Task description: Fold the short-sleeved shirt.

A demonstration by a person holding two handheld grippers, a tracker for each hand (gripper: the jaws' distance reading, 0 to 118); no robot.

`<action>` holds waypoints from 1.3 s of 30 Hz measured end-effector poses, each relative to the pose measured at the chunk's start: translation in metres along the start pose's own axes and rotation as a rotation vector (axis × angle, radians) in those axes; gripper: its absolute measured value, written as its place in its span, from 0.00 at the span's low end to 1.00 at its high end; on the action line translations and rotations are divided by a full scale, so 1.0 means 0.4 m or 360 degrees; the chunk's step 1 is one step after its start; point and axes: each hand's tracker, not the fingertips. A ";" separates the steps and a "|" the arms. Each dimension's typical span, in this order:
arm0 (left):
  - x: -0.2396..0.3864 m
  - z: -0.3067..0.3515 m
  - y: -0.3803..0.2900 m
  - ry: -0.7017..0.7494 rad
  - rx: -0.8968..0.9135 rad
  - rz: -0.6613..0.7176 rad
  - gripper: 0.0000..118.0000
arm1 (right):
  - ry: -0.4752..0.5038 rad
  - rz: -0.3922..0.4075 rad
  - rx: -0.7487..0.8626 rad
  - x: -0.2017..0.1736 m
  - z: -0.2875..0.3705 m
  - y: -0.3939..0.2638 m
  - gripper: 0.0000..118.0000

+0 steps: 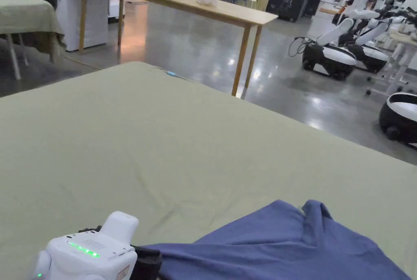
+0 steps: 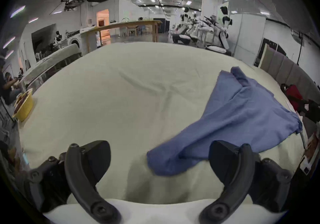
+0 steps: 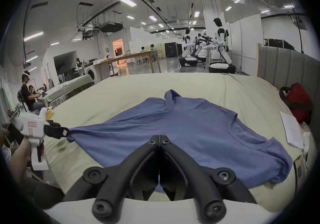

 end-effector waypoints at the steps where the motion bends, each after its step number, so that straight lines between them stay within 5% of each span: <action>1: -0.017 -0.031 0.023 -0.0025 -0.0046 -0.0002 0.67 | -0.0012 0.0026 -0.0033 0.017 -0.020 0.013 0.00; 3: -0.002 -0.069 0.028 -0.0061 -0.0123 -0.0046 0.06 | -0.0057 0.0045 -0.0143 0.072 -0.084 0.054 0.00; 8: 0.033 -0.051 0.040 -0.0105 -0.0182 -0.0117 0.00 | -0.0101 0.0104 -0.0428 0.231 -0.339 0.184 0.02; 9: 0.020 -0.045 0.051 -0.0086 -0.0142 -0.0087 0.00 | -0.0117 0.0117 -0.0475 0.263 -0.404 0.203 0.14; 10: 0.018 -0.038 0.054 -0.0102 -0.0135 -0.0086 0.00 | -0.0144 0.0139 -0.0552 0.285 -0.469 0.216 0.43; 11: 0.018 -0.032 0.058 -0.0113 -0.0143 -0.0074 0.00 | -0.0169 0.0164 -0.0710 0.313 -0.553 0.227 0.90; 12: 0.029 -0.021 0.063 -0.0098 -0.0138 -0.0096 0.00 | -0.0089 0.0215 -0.0604 0.344 -0.622 0.233 1.00; 16: 0.049 -0.011 0.079 -0.0101 -0.0141 -0.0082 0.00 | -0.0241 0.0194 -0.0734 0.380 -0.756 0.250 0.96; 19: 0.038 -0.024 0.092 -0.0102 -0.0174 -0.0084 0.00 | -0.0197 -0.0010 -0.0828 0.404 -0.786 0.230 0.88; 20: 0.035 -0.027 0.092 -0.0110 -0.0179 -0.0087 0.00 | -0.0157 -0.0055 -0.0812 0.431 -0.813 0.217 0.75; 21: 0.036 -0.027 0.094 -0.0109 -0.0178 -0.0093 0.00 | -0.0214 0.0033 -0.0671 0.422 -0.780 0.221 0.67; 23: 0.040 -0.028 0.101 -0.0108 -0.0175 -0.0102 0.00 | -0.0242 0.0104 -0.0602 0.405 -0.732 0.224 0.02; 27: 0.057 -0.031 0.101 -0.0054 -0.0150 -0.0148 0.00 | -0.0246 0.0059 -0.0511 0.293 -0.526 0.267 0.02; 30: 0.056 -0.020 0.102 -0.0079 -0.0106 -0.0103 0.00 | -0.0140 -0.0050 -0.0439 0.366 -0.506 0.301 0.02; 35: 0.067 0.039 0.191 -0.0182 0.0031 -0.0032 0.00 | -0.0078 0.0060 -0.0209 0.343 -0.318 0.379 0.02; 39: 0.098 0.092 0.330 -0.0230 0.0159 -0.0105 0.00 | -0.0045 0.0015 -0.0070 0.353 -0.167 0.505 0.02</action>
